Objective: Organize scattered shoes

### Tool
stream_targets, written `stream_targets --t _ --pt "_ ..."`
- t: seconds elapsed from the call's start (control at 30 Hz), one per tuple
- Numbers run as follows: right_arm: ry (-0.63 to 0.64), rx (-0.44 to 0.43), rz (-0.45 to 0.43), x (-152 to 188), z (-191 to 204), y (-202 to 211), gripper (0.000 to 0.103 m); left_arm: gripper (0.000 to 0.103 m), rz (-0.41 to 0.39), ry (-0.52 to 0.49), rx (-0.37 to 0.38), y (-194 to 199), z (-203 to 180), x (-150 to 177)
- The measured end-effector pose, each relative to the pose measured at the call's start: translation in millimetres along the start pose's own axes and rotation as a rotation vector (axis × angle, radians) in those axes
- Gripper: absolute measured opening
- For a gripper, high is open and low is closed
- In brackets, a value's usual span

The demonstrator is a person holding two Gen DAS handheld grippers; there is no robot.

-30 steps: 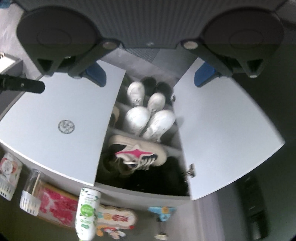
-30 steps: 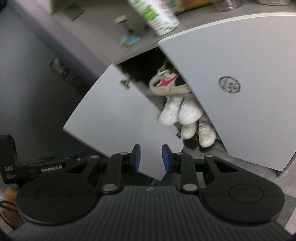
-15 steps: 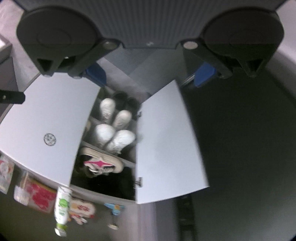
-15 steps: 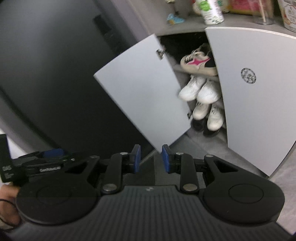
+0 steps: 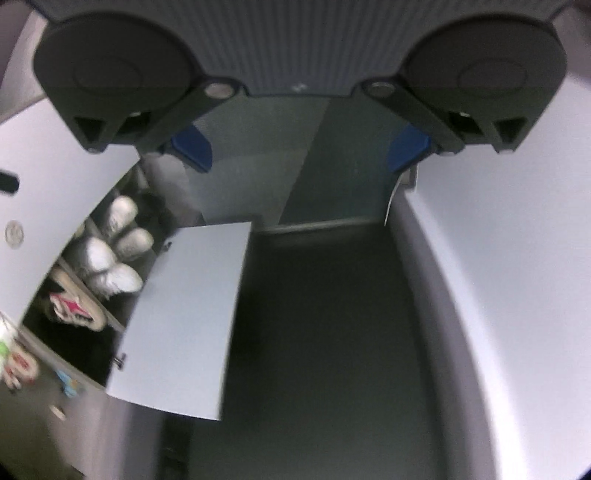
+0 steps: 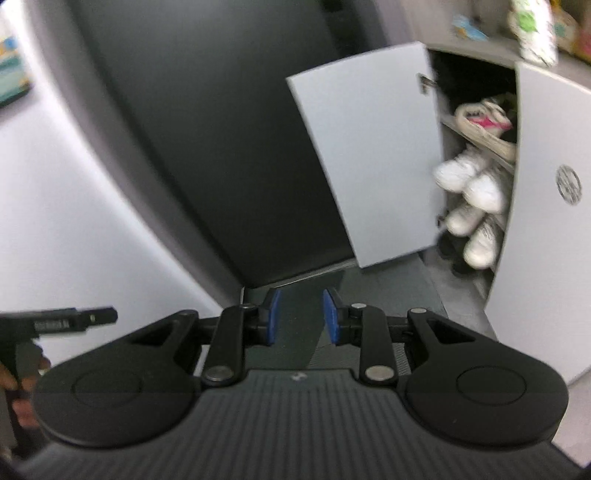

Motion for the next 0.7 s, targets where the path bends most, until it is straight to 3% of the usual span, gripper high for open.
stream_targets --t 0.07,0.17,0.47,0.53,0.7 --pt "-0.012 0.002 0.017 9 -6 6 0.029 0.102 -0.007 0.014 -0.003 19 4 9" --pt "-0.086 0.021 0.001 28 -12 18 0.029 0.103 -0.042 -0.048 0.026 34 11 23" --pt "-0.140 0.229 -0.097 125 27 14 0.029 0.103 -0.064 -0.290 0.139 -46 30 70" --pt "-0.169 0.285 -0.099 158 33 -8 0.029 0.103 -0.069 -0.344 0.164 -64 35 80" --pt "-0.175 0.253 -0.122 229 26 -79 0.029 0.103 -0.080 -0.367 0.175 -150 57 133"
Point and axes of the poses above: each gripper's, at about its wrist camera, not at the fingertips, and y roughly against the way its jaws point, z to its left, x to its underside, the point moved 1 cm from there along -y, roughly the way its jaws point, and after that the axes turned 2 degrees about -y, right-handed, at the moved point
